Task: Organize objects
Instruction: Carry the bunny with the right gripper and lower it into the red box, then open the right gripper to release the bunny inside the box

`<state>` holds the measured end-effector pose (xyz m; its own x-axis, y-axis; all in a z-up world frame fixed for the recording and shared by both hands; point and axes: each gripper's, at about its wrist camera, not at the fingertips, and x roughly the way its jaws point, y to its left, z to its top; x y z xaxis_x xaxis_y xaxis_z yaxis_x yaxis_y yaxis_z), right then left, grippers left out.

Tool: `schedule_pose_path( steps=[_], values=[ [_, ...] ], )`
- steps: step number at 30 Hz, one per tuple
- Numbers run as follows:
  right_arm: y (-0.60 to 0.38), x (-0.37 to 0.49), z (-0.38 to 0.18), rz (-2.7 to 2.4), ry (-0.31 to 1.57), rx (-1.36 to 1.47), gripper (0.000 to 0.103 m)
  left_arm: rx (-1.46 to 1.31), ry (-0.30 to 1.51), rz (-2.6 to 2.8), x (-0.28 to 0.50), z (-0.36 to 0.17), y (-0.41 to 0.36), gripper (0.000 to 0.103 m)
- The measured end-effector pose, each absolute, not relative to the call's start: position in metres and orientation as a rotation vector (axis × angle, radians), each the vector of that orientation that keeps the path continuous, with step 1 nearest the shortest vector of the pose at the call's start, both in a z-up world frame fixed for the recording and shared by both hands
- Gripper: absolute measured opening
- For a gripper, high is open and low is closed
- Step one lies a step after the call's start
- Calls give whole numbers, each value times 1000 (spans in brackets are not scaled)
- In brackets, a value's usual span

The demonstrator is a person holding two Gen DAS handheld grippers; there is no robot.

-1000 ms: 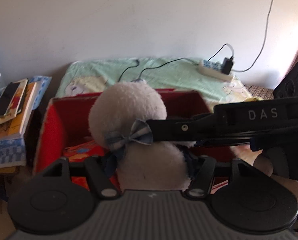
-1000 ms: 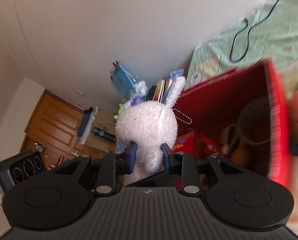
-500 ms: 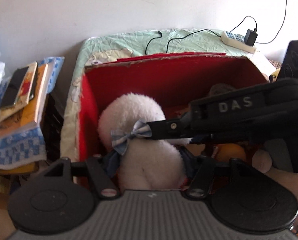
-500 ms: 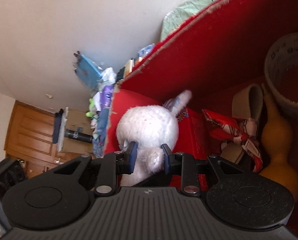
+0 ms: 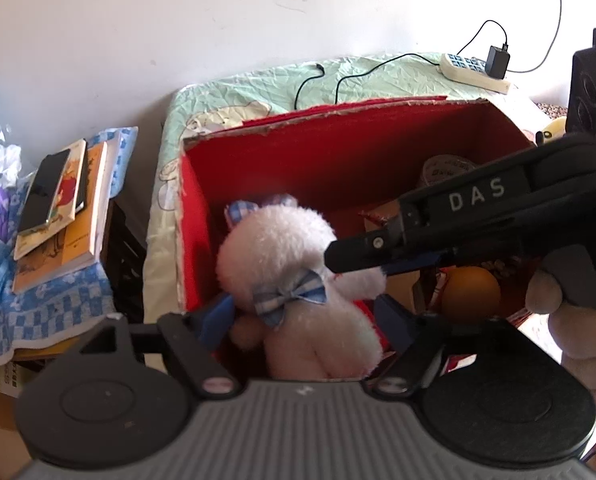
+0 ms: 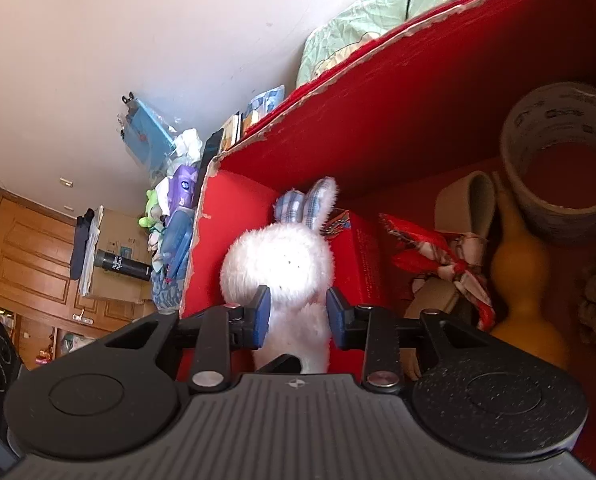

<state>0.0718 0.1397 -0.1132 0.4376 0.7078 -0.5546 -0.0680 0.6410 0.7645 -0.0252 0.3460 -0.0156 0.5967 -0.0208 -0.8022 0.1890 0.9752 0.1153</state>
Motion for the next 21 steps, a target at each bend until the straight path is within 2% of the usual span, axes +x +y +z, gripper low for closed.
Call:
schedule_pose_path(
  steps=[7,16,19,21],
  values=[
    [164,79,-118,571,1047,738,25,191,935,-87,-22,-15,345,75],
    [157,68,-112,568,1027,746,28,201,954,-37,-21,-16,340,75],
    [147,60,-101,528,984,707,34,208,931,-29,-24,-12,336,85],
    [137,52,-92,498,947,677,38,203,908,-20,-26,-7,332,102]
  ],
)
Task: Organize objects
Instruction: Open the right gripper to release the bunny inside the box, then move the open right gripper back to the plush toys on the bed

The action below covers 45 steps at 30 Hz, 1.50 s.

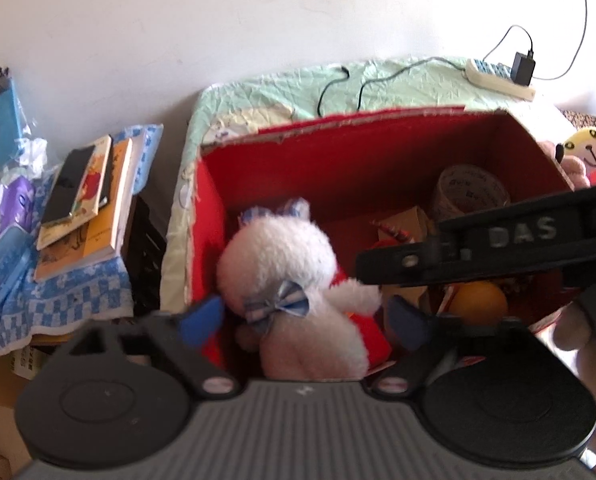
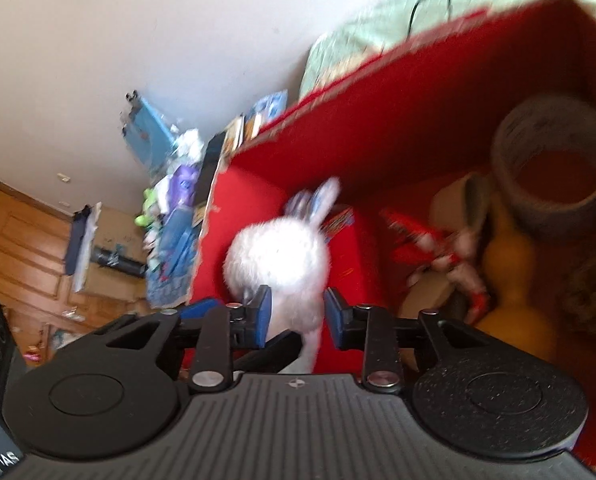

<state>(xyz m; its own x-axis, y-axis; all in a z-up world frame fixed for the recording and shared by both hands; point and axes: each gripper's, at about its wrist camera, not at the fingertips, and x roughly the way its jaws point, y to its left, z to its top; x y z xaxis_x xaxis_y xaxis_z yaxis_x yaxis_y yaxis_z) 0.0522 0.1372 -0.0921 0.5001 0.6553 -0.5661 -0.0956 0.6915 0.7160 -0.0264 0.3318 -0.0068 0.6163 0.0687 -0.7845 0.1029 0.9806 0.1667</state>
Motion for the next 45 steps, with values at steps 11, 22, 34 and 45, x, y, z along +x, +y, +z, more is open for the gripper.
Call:
schedule_pose_path(
  steps=[11,22,34,45],
  values=[
    [55,12,-46,338,741,597,78,182,880,3,-28,18,282,103],
    [-33,-18,-49,246,804,555,76,158,863,-56,-45,25,183,103],
    [-115,-46,-91,133,958,718,76,207,924,-83,-53,-3,86,103],
    [-134,-56,-111,156,1024,706,76,239,1007,-84,-51,-29,44,103]
  ],
)
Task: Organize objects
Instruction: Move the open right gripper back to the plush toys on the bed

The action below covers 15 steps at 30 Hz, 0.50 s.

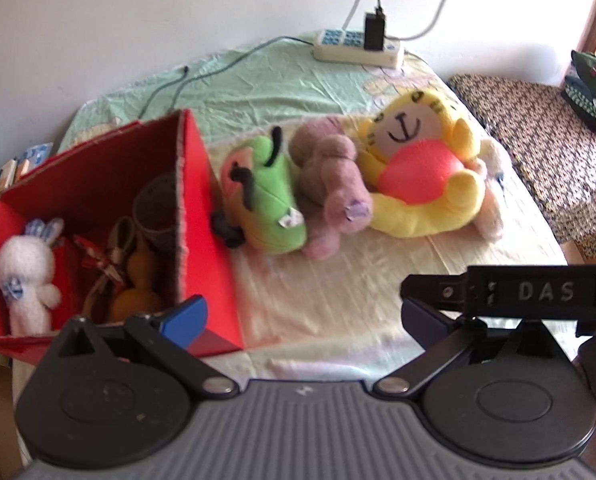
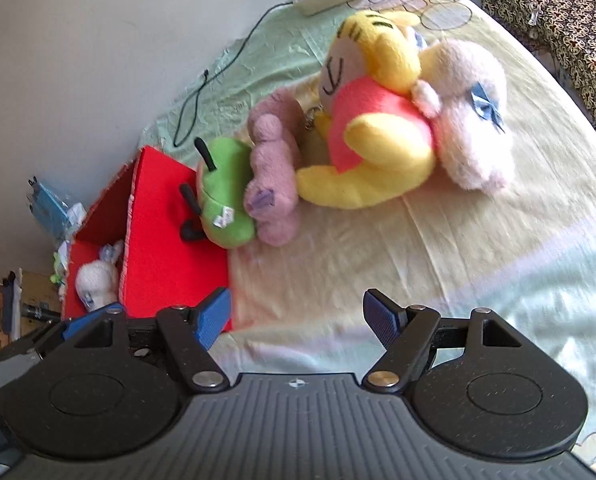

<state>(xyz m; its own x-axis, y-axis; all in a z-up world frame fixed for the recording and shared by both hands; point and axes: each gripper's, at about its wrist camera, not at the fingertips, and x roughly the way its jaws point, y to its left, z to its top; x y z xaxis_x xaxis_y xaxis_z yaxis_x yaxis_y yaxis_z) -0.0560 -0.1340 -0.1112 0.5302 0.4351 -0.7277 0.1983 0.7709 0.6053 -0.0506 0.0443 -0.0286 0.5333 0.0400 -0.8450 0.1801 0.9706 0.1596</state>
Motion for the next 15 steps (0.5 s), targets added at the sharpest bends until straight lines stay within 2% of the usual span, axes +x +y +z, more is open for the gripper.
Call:
schedule_pose_path(
  steps=[15],
  values=[
    [-169,-73,-135,25,1075,634,79,293,1119,-114,-52,-65,7,103]
  ],
)
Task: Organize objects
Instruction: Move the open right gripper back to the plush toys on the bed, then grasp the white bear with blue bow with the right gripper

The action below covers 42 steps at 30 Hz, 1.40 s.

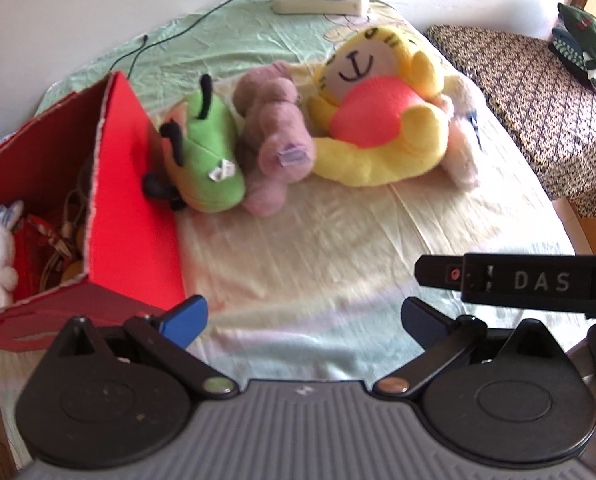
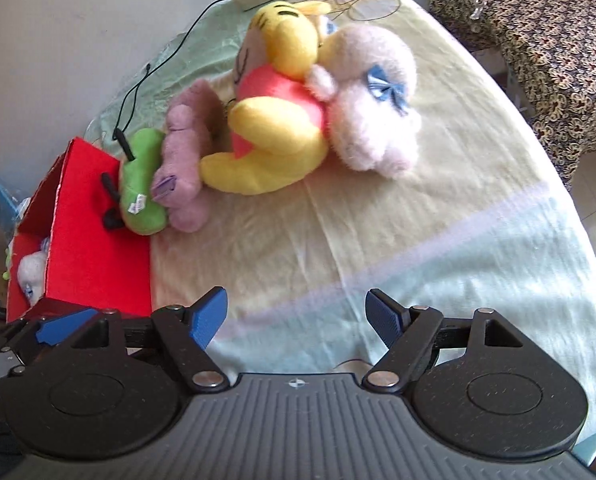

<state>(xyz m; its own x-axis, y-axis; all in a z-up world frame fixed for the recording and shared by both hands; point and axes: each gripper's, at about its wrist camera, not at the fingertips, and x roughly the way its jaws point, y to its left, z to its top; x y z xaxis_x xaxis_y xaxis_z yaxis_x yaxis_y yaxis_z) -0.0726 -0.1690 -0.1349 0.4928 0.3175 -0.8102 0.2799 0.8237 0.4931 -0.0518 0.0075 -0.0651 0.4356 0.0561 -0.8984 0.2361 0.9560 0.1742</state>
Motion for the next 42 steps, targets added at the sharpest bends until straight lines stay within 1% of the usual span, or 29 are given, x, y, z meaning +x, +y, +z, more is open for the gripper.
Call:
schedule_pose_path(
  steps=[8,11,15,17,19,24,26,30,34,38,42],
  values=[
    [-183,-82,-144,-3,1060,682,76,308,1149,-151,-46,-80,-4,103],
    [-188,-83,-147,-20,1041,723,71,316,1153,-173,-41,-85,-8,103],
    [-195,-82,-149,-28,1016,753,67,310,1135,-212,-36,-90,-13,103],
    [-199,-80,-150,-37,1005,769,62,311,1125,-239,-35,-91,-16,103],
    [-205,-79,-153,-48,992,800,59,313,1109,-262,-34,-91,-19,103],
    [-214,-82,-155,-63,965,837,56,319,1075,-325,-32,-92,-26,103],
    [-219,-83,-156,-63,957,845,52,307,1076,-364,-30,-94,-29,103],
    [-233,-87,-161,-75,925,895,51,290,1049,-418,-31,-97,-36,102],
    [-244,-84,-159,-62,890,891,51,277,1018,-476,-29,-96,-44,99],
    [-262,-72,-155,-70,810,861,51,261,966,-546,-23,-94,-55,99],
    [-283,-52,-157,-35,742,858,51,223,967,-639,-16,-100,-69,99]
  ],
)
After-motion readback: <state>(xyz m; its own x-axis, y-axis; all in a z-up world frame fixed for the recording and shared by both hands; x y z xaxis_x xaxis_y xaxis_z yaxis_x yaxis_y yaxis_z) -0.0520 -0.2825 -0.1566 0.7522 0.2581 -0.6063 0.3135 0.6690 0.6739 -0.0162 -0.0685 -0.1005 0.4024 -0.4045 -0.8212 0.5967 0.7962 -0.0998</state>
